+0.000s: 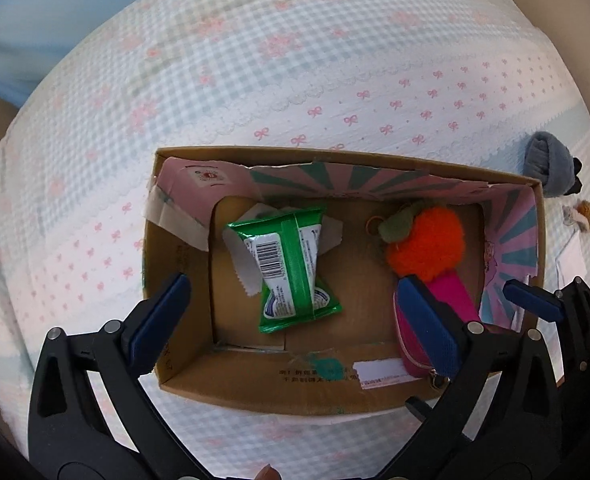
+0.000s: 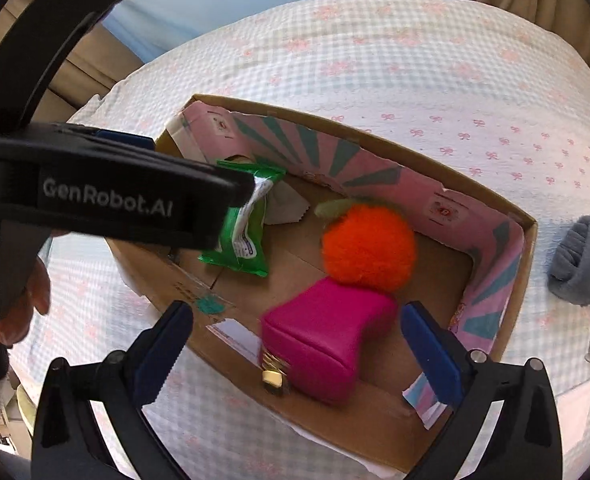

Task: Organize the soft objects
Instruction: 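Open both tools to release the wipe pack and pouch into the box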

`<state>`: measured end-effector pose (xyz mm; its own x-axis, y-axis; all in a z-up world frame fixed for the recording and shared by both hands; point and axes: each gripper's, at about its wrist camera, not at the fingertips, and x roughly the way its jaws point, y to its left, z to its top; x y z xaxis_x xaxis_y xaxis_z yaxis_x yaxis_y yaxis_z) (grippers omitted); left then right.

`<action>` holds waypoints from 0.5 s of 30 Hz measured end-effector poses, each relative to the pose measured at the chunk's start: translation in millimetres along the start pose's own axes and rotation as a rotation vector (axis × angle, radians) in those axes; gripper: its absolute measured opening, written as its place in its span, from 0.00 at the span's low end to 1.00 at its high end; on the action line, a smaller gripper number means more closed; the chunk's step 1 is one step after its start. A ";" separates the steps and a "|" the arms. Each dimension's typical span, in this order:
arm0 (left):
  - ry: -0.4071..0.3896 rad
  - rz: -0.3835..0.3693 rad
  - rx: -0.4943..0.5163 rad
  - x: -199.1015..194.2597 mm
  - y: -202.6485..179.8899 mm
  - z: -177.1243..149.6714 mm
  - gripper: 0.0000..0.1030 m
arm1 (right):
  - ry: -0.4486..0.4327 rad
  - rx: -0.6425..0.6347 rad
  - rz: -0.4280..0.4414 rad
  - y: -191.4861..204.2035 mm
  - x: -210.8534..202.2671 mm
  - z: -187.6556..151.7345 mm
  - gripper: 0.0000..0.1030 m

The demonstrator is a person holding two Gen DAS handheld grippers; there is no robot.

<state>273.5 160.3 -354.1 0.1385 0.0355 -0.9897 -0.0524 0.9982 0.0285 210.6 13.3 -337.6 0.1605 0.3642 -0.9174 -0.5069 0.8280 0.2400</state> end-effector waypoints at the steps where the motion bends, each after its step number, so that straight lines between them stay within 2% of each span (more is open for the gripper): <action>1: -0.001 -0.002 -0.004 -1.7 0.7 -1.2 1.00 | -0.004 -0.002 -0.002 0.5 -1.8 -0.1 1.00; 8: -0.025 -0.012 -0.020 -22.6 2.8 -12.5 1.00 | -0.048 -0.008 -0.021 2.0 -23.3 0.4 1.00; 15: -0.084 -0.047 -0.086 -68.4 10.8 -28.4 1.00 | -0.116 -0.008 -0.067 6.2 -68.9 -1.4 1.00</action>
<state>235.4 167.4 -290.1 0.2248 -0.0042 -0.9744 -0.1278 0.9912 -0.0338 195.2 -7.2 -273.4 0.2912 0.3551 -0.8883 -0.4983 0.8489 0.1760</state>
